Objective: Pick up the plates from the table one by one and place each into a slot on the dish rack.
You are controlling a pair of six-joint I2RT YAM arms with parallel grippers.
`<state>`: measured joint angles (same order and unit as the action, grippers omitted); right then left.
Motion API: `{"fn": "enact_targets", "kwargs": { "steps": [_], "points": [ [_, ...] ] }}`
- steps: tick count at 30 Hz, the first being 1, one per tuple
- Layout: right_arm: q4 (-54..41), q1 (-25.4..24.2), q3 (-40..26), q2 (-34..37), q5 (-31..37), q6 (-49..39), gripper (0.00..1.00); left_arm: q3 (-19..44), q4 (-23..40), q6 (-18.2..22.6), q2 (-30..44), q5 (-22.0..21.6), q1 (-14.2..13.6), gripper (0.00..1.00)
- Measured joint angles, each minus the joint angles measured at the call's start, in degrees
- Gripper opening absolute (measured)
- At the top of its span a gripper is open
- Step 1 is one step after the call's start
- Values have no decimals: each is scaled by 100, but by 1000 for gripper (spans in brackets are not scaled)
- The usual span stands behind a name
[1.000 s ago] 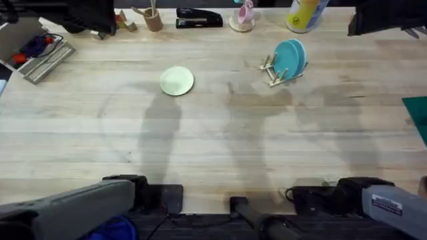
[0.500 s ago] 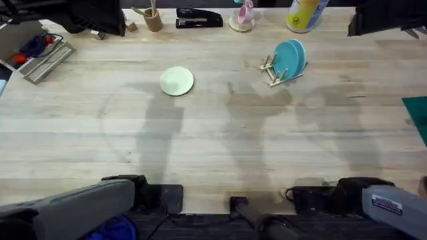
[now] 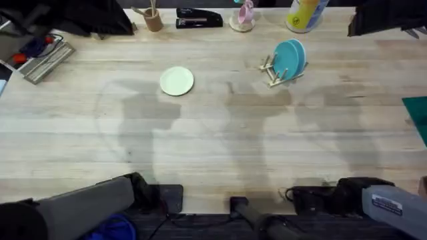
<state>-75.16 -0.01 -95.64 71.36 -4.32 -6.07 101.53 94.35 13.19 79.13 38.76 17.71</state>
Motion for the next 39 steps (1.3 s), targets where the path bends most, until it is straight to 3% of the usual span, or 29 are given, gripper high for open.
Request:
{"fn": "enact_targets", "kwargs": {
  "steps": [6, 13, 27, 39],
  "points": [
    [-2, 0, 0, -1, 0, 0, 995, -1149, -533, 400, 9, 966, 318, 43],
    [-2, 0, 0, 1, 0, 0, 995, -2023, -1010, 624, 532, 1576, 355, 42],
    [-3, 0, 0, 1, 0, 0, 995, -2098, -1078, 1551, 2238, 1949, 355, 43],
    [-4, 0, 0, 0, 0, 0, 995, -2098, -1523, 1769, 2866, 2000, 356, 42]
  ]
}}
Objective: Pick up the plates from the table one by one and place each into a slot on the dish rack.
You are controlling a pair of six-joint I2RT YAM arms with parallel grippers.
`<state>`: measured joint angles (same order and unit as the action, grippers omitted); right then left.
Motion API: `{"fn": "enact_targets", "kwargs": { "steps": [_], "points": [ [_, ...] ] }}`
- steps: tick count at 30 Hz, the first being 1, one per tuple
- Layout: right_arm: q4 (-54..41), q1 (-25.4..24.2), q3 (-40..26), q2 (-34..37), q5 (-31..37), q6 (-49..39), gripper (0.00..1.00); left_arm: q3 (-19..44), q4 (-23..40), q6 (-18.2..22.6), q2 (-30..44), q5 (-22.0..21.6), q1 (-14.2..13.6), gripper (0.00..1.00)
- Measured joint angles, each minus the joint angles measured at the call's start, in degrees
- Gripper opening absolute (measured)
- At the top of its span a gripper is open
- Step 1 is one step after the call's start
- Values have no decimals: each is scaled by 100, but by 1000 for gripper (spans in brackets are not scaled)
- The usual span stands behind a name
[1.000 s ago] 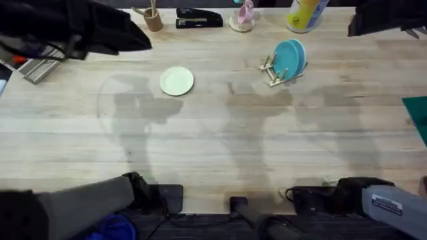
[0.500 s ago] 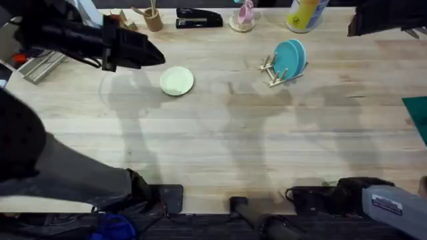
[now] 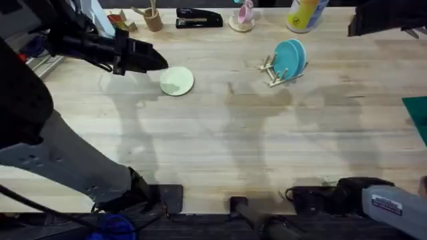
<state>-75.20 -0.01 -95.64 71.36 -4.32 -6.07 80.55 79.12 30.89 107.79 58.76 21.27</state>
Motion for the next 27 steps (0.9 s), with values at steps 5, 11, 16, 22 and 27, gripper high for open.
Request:
{"fn": "enact_targets", "kwargs": {
  "steps": [5, 11, 16, 22, 27],
  "points": [
    [0, -2, 0, -1, 0, 0, 995, 0, -45, 23, 114, -3, 41, 42],
    [-2, 0, 0, 1, 0, 0, 993, -4, -141, 23, 290, -15, 183, 42],
    [-2, 0, 0, 0, 0, 0, 995, -4, -162, 23, 293, -26, 246, 42],
    [-2, -1, 0, 0, 0, 0, 993, -4, -191, 23, 295, -26, 289, 42],
    [-2, 0, 0, -1, 0, 0, 994, -4, -300, 23, 295, -26, 289, 42]
  ]
}}
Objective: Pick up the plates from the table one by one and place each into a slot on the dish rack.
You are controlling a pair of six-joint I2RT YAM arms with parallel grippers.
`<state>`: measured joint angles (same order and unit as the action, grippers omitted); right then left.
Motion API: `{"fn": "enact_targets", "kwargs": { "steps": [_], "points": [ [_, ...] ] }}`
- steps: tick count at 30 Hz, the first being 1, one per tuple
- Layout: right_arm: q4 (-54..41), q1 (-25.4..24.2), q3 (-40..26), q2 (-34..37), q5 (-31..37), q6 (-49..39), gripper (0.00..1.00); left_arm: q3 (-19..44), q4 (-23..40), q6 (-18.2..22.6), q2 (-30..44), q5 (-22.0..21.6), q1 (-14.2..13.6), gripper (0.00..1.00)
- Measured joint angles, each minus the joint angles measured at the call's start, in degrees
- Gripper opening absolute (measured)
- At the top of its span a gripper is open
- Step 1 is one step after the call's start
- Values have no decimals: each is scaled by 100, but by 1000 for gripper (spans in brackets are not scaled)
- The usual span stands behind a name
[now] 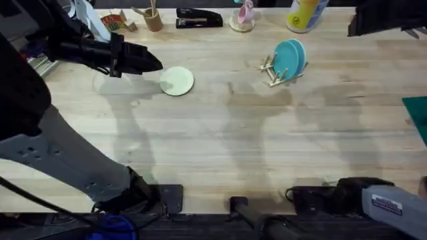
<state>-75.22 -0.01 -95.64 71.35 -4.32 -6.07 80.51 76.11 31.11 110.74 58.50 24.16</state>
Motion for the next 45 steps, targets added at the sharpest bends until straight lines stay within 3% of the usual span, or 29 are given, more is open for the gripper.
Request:
{"fn": "enact_targets", "kwargs": {
  "steps": [7, 20, 23, 45],
  "points": [
    [0, -1, 0, 0, 0, 0, 994, 0, -152, 0, 246, 0, 0, 42],
    [0, -1, 0, 1, 0, 0, 995, 0, -919, -2, 1555, -108, 0, 42],
    [-1, 0, 0, 0, 0, 0, 995, 7, -908, 6, 1754, 48, 20, 42],
    [-4, 0, 0, 0, 0, 0, 995, 9, -974, 0, 1768, 136, 20, 41]
  ]
}}
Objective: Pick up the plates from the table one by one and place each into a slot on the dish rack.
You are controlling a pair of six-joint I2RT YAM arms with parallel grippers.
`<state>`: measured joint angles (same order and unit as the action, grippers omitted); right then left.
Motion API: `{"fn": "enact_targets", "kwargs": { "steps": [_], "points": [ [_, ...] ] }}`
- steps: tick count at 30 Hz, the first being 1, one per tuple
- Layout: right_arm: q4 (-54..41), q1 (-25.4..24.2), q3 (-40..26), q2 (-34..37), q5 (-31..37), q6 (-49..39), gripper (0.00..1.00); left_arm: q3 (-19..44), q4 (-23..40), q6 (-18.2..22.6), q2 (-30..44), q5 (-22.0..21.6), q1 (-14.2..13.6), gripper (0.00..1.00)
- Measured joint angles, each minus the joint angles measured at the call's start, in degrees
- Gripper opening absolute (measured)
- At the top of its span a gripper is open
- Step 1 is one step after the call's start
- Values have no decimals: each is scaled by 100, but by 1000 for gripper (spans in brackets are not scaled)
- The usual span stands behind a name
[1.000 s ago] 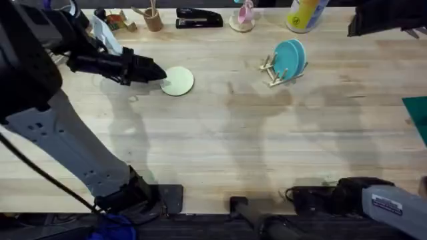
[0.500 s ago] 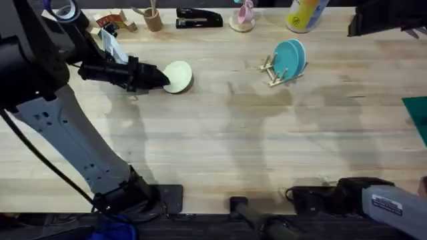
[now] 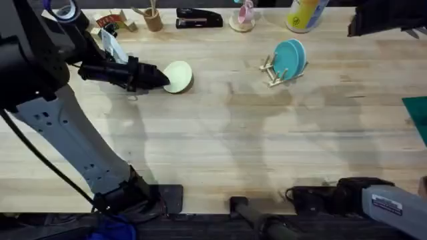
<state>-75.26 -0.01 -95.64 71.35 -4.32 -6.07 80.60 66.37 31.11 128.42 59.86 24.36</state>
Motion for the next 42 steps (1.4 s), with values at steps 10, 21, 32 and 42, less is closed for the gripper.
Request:
{"fn": "enact_targets", "kwargs": {
  "steps": [10, 21, 32, 42],
  "points": [
    [0, 0, 0, 0, 0, 0, 995, 0, 0, 0, 0, 0, 0, 41],
    [-2, 0, 0, 37, 0, 0, 993, 4, 102, 56, 0, 17, 0, 41],
    [0, 0, 0, 168, 0, 0, 994, -42, 422, -8, -1053, -253, -4, 40],
    [0, 0, 0, 168, 0, -2, 993, -35, 64, -513, -1683, -395, -9, 40]
  ]
}}
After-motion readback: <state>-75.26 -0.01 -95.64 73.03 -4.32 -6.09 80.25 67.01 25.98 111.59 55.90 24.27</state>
